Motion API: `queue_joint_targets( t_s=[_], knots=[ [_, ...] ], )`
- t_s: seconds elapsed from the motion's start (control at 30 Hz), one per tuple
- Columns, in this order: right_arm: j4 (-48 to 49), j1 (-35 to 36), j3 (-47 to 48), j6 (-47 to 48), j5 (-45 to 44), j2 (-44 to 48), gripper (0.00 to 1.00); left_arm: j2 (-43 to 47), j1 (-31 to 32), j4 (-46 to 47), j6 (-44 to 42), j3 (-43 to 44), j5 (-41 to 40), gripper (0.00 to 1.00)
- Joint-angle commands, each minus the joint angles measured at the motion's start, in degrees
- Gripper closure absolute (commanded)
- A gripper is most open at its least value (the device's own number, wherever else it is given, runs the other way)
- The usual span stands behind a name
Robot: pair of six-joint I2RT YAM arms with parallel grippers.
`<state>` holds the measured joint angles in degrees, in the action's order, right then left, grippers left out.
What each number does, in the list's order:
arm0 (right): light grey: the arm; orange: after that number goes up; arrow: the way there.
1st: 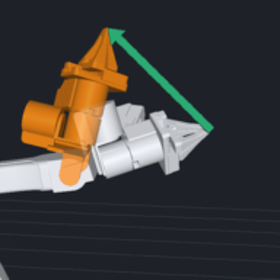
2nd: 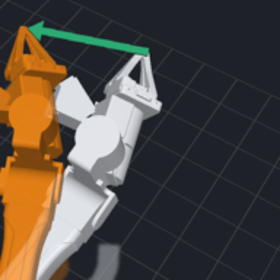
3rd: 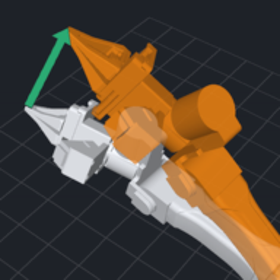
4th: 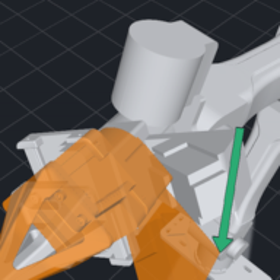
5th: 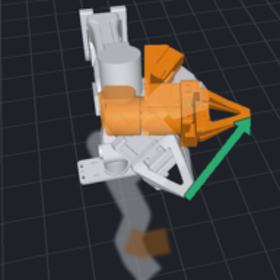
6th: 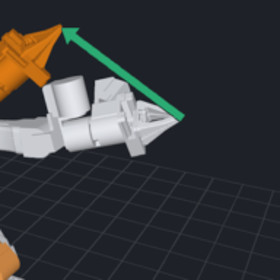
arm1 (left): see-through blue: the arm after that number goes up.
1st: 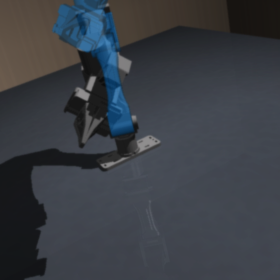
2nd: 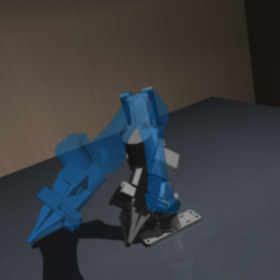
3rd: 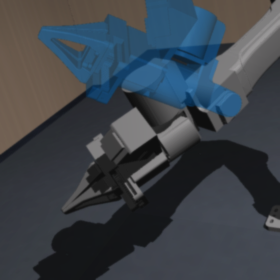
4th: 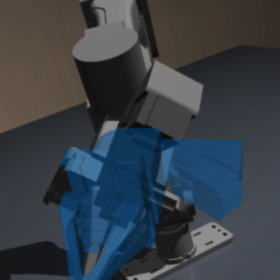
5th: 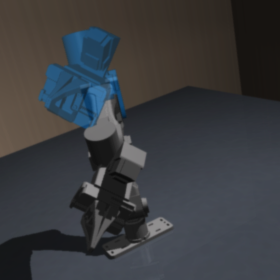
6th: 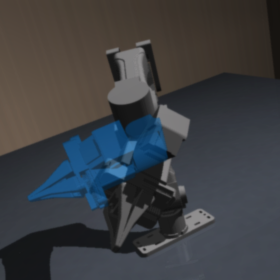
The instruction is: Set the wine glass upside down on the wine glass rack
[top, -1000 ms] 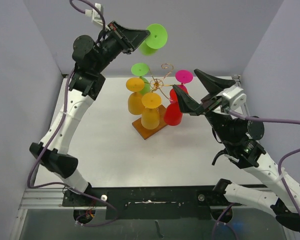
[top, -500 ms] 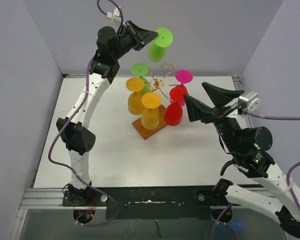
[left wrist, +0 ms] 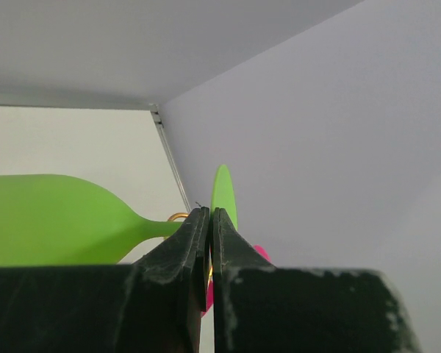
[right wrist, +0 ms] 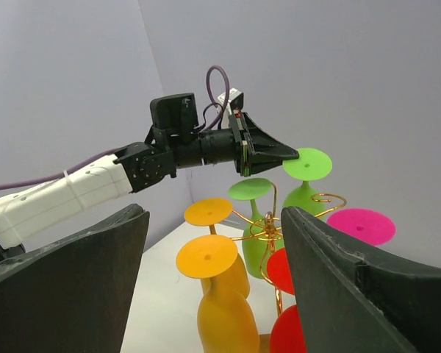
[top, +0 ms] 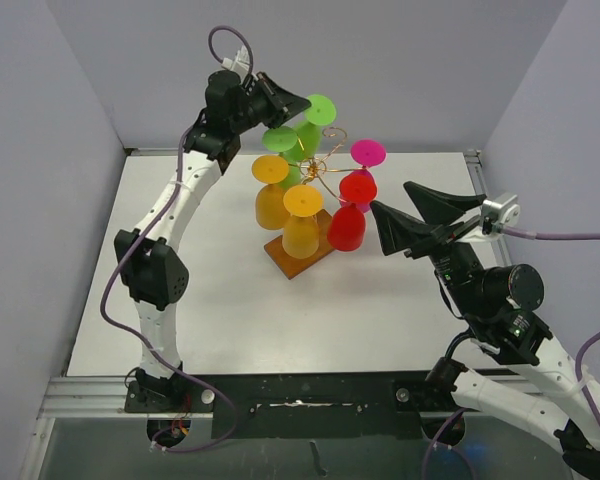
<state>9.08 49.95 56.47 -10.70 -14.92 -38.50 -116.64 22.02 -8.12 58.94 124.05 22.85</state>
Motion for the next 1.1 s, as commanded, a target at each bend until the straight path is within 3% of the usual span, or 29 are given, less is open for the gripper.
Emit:
queue_joint_targets(
  t_s=[0.0,1.07],
  knots=[
    [0.4,0.1,-0.3,-1.9,-1.3,0.6,0.26,4.4,-0.1,2.1,0.8,-2.9,2.5,1.00],
    [-0.6,0.1,-2.8,-3.2,-4.5,3.8,0.24,7.6,2.2,3.5,3.4,-8.0,4.6,1.00]
  ],
)
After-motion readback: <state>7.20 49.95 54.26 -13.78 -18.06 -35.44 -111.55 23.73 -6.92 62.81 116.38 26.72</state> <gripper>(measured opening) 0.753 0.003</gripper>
